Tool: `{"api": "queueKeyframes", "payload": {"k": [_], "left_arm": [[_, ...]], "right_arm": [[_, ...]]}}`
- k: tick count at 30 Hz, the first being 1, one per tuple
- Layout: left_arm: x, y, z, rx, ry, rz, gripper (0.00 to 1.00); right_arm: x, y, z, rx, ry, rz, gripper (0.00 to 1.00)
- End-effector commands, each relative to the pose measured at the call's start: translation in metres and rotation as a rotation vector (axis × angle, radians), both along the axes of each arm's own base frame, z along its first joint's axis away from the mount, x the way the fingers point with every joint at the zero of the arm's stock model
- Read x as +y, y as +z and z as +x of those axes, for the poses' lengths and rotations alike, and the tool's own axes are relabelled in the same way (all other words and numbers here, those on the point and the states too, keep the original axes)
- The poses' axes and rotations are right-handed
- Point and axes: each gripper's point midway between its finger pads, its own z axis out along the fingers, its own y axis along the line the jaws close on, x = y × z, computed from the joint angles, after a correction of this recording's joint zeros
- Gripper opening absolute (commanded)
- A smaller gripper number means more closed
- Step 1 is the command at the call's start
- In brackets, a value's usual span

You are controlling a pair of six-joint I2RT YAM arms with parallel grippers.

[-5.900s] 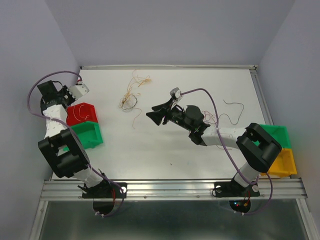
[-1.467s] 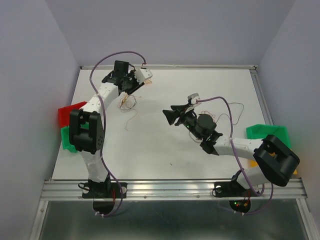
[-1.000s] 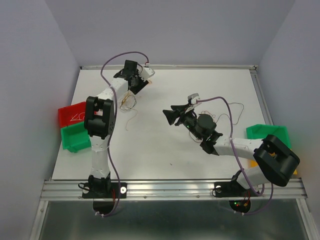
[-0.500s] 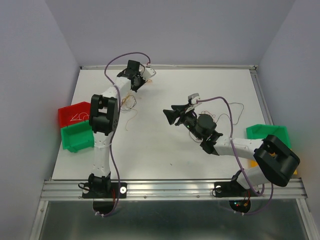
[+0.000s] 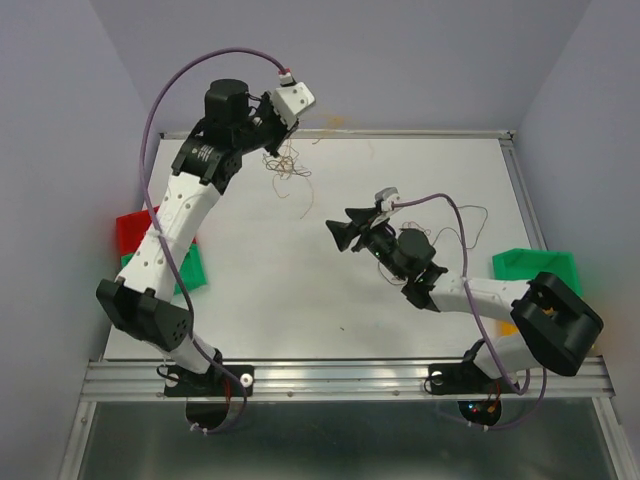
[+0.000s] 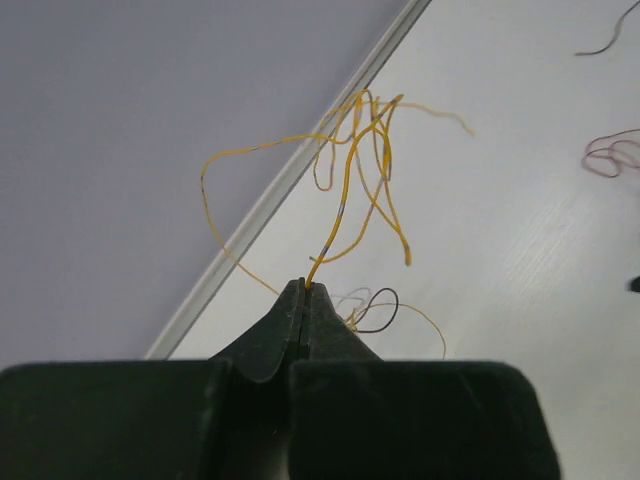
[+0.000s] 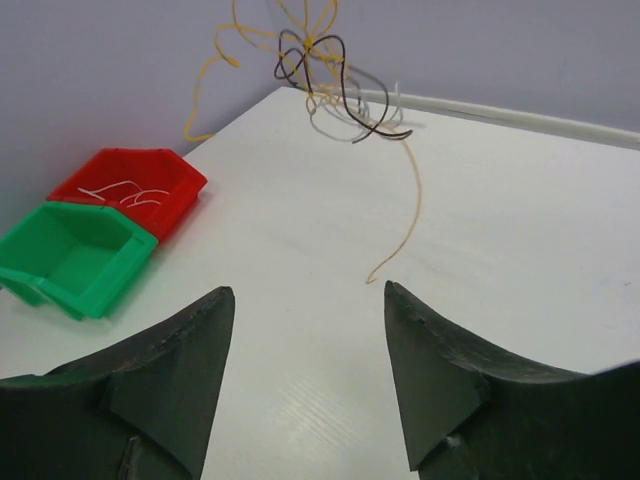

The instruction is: Untangle the cables

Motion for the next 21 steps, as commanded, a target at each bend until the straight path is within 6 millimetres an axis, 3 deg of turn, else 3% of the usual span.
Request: {"api": "queueKeyframes", "payload": {"k": [1, 2, 3, 4, 6, 7, 9, 11, 14, 16, 17, 20, 21], "left_arm": [[-0.04, 0.005, -0.054, 0.067, -0.142, -0.044, 0.0], [-0.05, 0.018, -0.072, 0.043, -0.185, -0.057, 0.0], [-0.053, 0.024, -0.081, 0.038, -0.202, -0.069, 0.0], [-0.058, 0.028, -0.089, 0.039, -0.219, -0.08, 0.0], [-0.066, 0.04, -0.107, 0.021, -0.258, -0.1, 0.0], [-0.068, 0.042, -0.112, 0.02, -0.265, -0.104, 0.0], [-0.073, 0.046, -0.12, 0.032, -0.29, -0.122, 0.0], [-0.078, 0.043, -0.127, 0.059, -0.316, -0.126, 0.0], [-0.085, 0.044, -0.138, 0.087, -0.372, -0.14, 0.0], [-0.082, 0.056, -0.139, 0.063, -0.359, -0.159, 0.0], [-0.079, 0.068, -0.137, 0.031, -0.337, -0.172, 0.0], [-0.052, 0.114, -0.128, -0.111, -0.172, -0.236, 0.0], [-0.038, 0.137, -0.136, -0.171, -0.138, -0.273, 0.0]], "right_arm": [[0.01, -0.001, 0.003, -0.078, 0.041, -0.049, 0.7], [0.011, -0.001, 0.002, -0.092, 0.048, -0.046, 0.8], [0.012, -0.001, 0.002, -0.105, 0.051, -0.038, 0.8], [0.012, 0.002, 0.001, -0.14, 0.054, -0.019, 0.89], [0.013, 0.006, 0.0, -0.18, 0.06, 0.008, 0.91], [0.012, 0.017, -0.003, -0.229, 0.064, 0.043, 0.92], [0.015, 0.013, -0.003, -0.255, 0.071, 0.047, 0.92], [0.014, 0.023, -0.005, -0.314, 0.069, 0.093, 0.91], [0.019, 0.013, 0.0, -0.34, 0.071, 0.094, 0.78], [0.027, 0.001, 0.005, -0.331, 0.079, 0.069, 0.62], [0.028, -0.003, 0.007, -0.329, 0.08, 0.06, 0.59], [0.027, -0.004, 0.009, -0.315, 0.065, 0.067, 0.39], [0.025, -0.005, 0.01, -0.306, 0.055, 0.072, 0.36]]}}
